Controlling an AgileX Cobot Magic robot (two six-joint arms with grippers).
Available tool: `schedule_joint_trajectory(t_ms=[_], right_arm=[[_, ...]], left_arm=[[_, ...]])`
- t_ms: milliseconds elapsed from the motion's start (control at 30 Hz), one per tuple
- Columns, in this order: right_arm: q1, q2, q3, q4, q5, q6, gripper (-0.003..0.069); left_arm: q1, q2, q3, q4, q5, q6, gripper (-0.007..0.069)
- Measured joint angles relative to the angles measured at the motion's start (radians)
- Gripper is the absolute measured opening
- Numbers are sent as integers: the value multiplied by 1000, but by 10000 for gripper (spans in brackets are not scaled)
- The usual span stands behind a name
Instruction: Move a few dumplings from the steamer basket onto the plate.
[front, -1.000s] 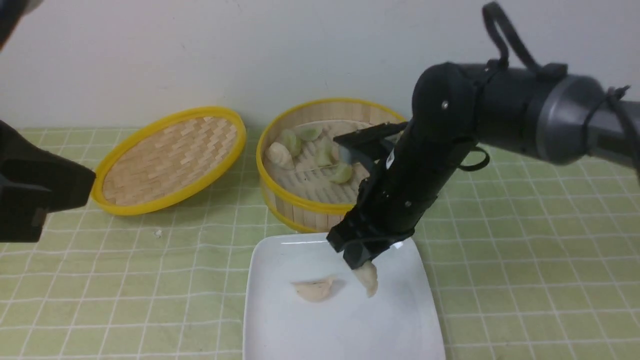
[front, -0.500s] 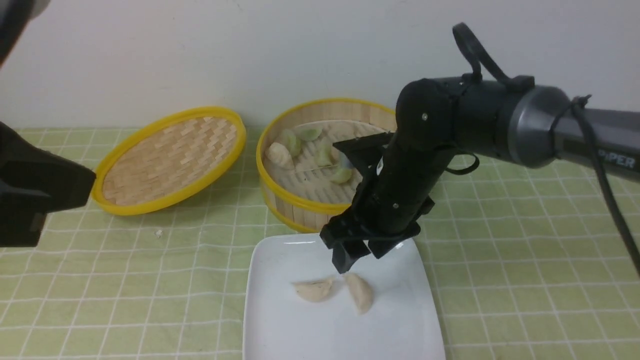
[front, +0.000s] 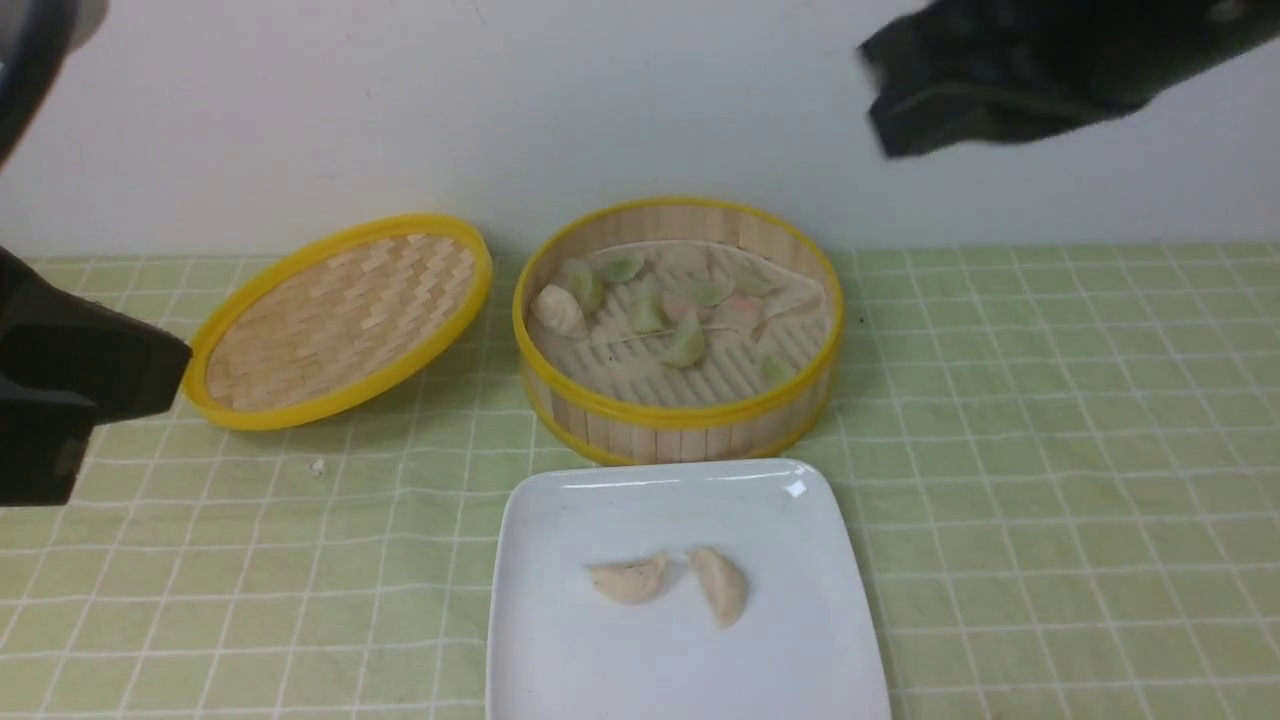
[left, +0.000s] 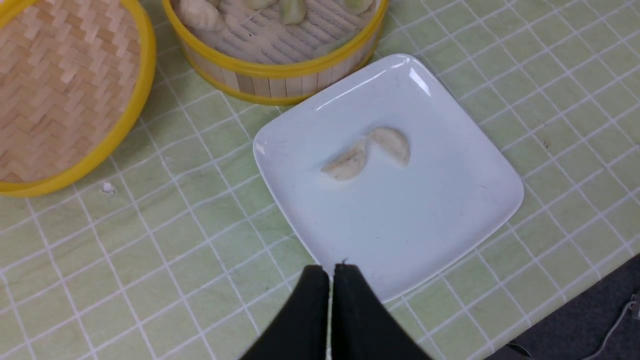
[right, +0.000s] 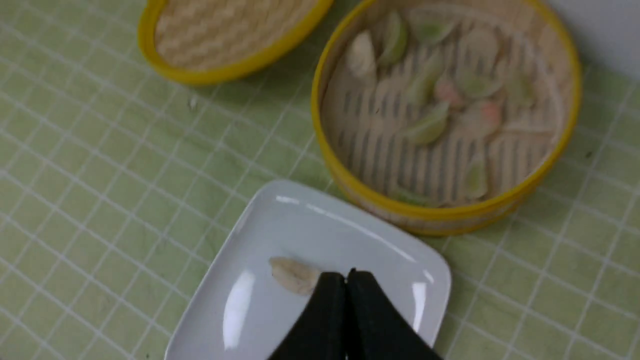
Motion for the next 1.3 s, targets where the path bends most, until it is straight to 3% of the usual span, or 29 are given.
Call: schedule_joint_trajectory(t_ms=[233,300,500,700,967,1300], right_arm=[[0,-452,344,-145,-294,90,-14],[0,-620,539,-183,-500,111,-14],[0,-928,920,-213,-783,134,-14],[0,-1136,1165,-215,-862,145,-14],[0,-1266,1212,-215,-891,147,-14],[0,-1290,1212,-215,-894,147,-14]], left_arm=[[0,0,0,0,0,1,-6],[0,0,0,0,-1,1,-6],[0,0,0,0,-34,2,-6],[0,0,0,0,-42,2,-6],[0,-44,78,-1,-98,2,-6],[0,-436,446,-1,-472,-26,-6]])
